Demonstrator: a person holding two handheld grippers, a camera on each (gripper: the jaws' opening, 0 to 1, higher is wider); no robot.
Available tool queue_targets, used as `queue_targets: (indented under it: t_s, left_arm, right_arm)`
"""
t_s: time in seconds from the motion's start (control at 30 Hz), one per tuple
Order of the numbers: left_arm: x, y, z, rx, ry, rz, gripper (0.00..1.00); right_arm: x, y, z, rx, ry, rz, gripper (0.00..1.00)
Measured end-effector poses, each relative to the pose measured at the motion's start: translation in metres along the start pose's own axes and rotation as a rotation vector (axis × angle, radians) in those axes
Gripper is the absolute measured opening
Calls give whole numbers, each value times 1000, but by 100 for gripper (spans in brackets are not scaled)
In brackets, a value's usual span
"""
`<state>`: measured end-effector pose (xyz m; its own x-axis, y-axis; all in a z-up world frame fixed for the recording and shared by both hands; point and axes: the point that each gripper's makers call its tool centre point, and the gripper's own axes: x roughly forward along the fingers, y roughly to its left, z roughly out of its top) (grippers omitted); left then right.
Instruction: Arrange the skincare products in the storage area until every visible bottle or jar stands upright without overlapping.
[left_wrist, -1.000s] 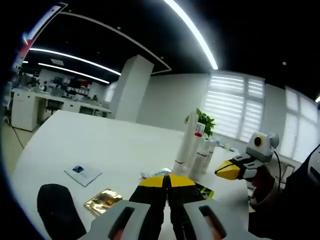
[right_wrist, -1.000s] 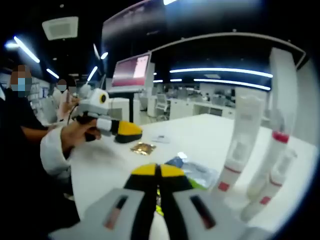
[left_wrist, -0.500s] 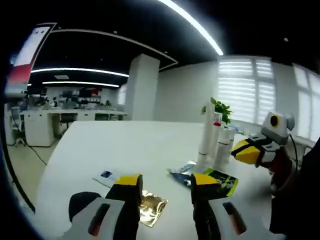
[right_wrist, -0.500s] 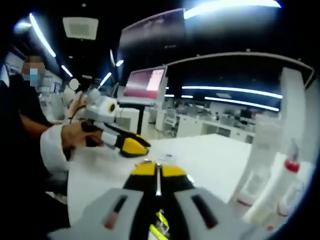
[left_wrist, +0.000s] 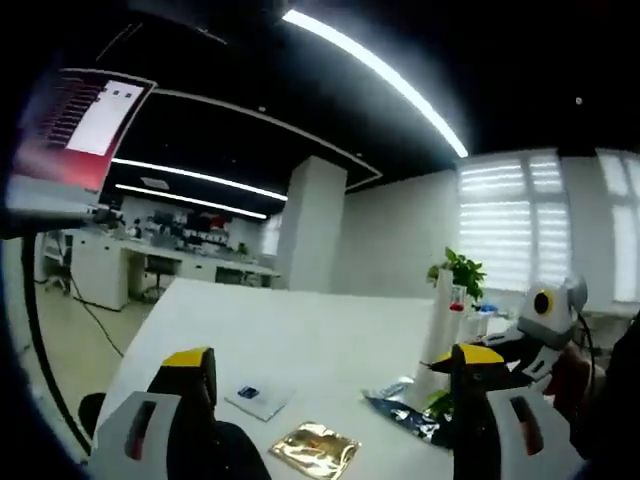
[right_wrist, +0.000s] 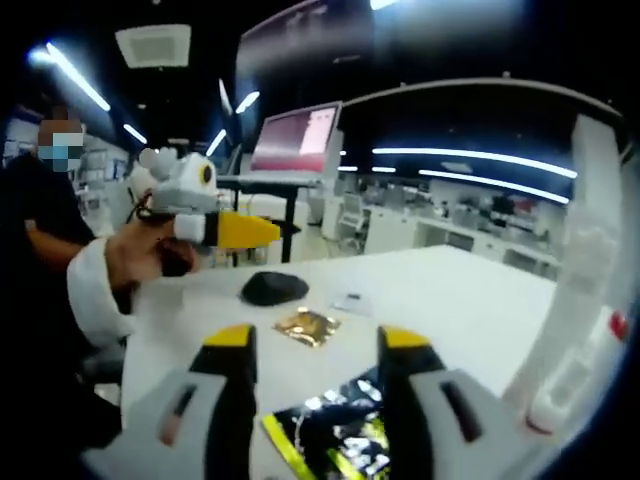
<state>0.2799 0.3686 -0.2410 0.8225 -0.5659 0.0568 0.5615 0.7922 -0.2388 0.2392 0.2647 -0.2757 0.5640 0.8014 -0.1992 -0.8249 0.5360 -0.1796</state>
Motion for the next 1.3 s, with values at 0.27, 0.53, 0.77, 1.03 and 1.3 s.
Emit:
queue_targets:
  t_s: [0.27,0.53,0.77,1.03,1.3]
  left_arm:
    - [3,0,-3,-48,21,0,100]
    - [3,4,-4,-40,30,17,100]
    - [6,-3,-7,-71,42,-28,99]
    - [5,-3,-10,-45,60,-33,91]
    - [2,-10,-4,-40,35,-74,68]
  right_arm:
    - [5,-8,7,9,-18,-27,63]
    - [6,-1,10,50,-42,28,55]
    - [5,3,14,55,-59,48,45]
    - [6,4,14,73,-64,57,42]
    - [7,7,12,59,-57,59,46]
